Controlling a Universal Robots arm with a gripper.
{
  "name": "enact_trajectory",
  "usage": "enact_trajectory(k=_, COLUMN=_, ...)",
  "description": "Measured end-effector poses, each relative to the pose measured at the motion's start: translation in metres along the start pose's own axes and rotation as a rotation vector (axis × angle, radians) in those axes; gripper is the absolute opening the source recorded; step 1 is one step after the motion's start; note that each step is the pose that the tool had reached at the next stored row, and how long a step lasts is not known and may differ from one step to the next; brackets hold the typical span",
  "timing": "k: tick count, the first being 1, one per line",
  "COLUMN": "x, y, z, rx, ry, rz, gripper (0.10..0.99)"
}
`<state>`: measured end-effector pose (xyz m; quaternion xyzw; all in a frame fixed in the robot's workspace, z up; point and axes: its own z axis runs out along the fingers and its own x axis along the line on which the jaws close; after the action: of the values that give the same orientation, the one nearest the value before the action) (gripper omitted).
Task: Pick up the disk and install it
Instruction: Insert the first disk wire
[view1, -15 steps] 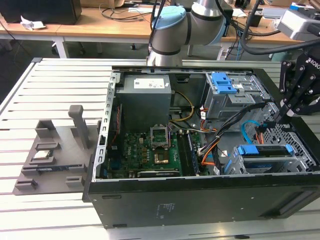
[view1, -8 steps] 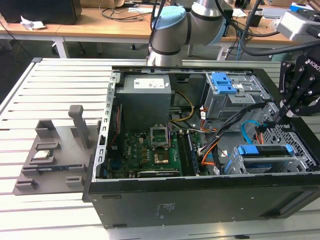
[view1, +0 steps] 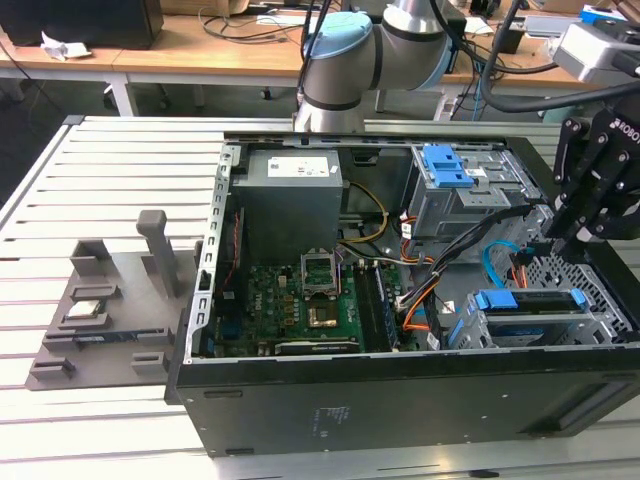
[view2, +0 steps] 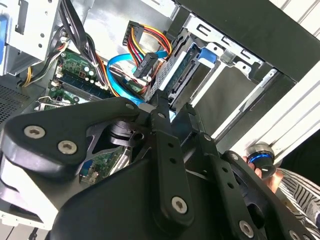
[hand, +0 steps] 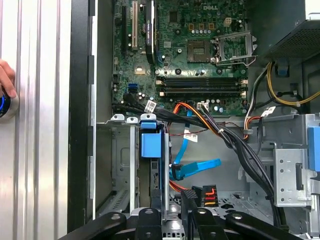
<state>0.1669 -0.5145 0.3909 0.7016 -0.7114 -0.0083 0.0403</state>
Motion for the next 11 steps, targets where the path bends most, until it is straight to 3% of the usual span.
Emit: enact_trajectory(k=11, x=-0.0002, y=0.0047, z=0.0004, rx=0.000, ry=0.0003, rz=0.000, gripper=0.302)
